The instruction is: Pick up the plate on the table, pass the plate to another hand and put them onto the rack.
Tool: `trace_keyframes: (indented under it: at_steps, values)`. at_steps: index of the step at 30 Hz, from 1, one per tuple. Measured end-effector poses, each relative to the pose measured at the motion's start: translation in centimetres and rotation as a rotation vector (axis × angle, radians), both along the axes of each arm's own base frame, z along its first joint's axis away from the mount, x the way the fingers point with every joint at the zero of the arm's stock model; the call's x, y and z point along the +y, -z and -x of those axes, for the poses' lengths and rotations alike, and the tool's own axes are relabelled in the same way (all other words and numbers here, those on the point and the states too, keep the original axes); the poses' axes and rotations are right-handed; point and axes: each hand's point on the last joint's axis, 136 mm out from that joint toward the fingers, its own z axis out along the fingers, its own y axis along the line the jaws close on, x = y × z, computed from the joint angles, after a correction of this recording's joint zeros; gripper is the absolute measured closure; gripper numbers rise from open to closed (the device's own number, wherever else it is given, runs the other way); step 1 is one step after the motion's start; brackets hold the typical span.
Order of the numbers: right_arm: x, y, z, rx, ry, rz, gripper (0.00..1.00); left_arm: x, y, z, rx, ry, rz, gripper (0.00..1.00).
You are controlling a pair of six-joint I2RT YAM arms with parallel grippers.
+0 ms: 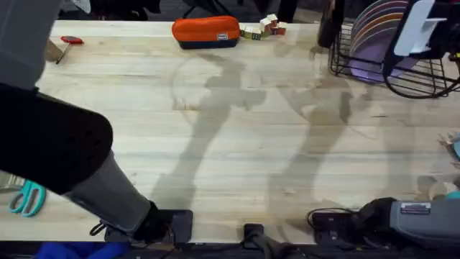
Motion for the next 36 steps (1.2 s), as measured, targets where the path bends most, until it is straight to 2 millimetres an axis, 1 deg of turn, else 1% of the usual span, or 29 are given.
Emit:
trace_keyframes:
  at_steps: [7,13,18,19,20,24,25,26,33,36]
  values:
    - [0.2,-2.2,0.4,-0.046,0.0,0.022,0.731,0.0,0.0,0.0,0.0,0.0,0.0,0.007]
    - [0.3,-3.2,0.7,-0.065,0.003,0.027,0.731,0.0,0.0,0.0,0.0,0.0,0.0,0.007]
    - [0.6,-4.5,1.1,-0.087,0.021,0.006,0.724,0.0,0.0,0.0,0.0,0.0,0.0,0.007]
    - [0.6,-4.7,1.3,-0.086,0.026,-0.003,0.695,0.0,0.0,0.0,0.0,0.0,0.0,0.007]
    - [0.8,-4.8,1.5,-0.084,0.034,-0.018,0.617,0.0,0.0,0.0,0.0,0.0,0.0,0.007]
    - [1.0,-5.2,2.1,-0.074,0.072,-0.089,0.055,0.0,0.0,0.0,0.0,0.0,0.0,0.007]
    - [1.1,-5.2,2.2,-0.069,0.082,-0.107,0.022,0.0,0.0,0.0,0.0,0.0,0.0,0.008]
    - [1.1,-5.0,2.3,-0.06,0.095,-0.131,0.011,0.0,0.0,0.0,0.0,0.0,0.0,0.007]
    - [1.2,-4.9,2.5,-0.034,0.195,-0.307,0.009,0.3,0.1,-0.2,-0.006,-0.012,-0.018,0.006]
    - [1.5,-5.7,3.1,-0.034,0.252,-0.406,0.009,0.9,0.2,-0.5,-0.018,-0.033,-0.049,0.006]
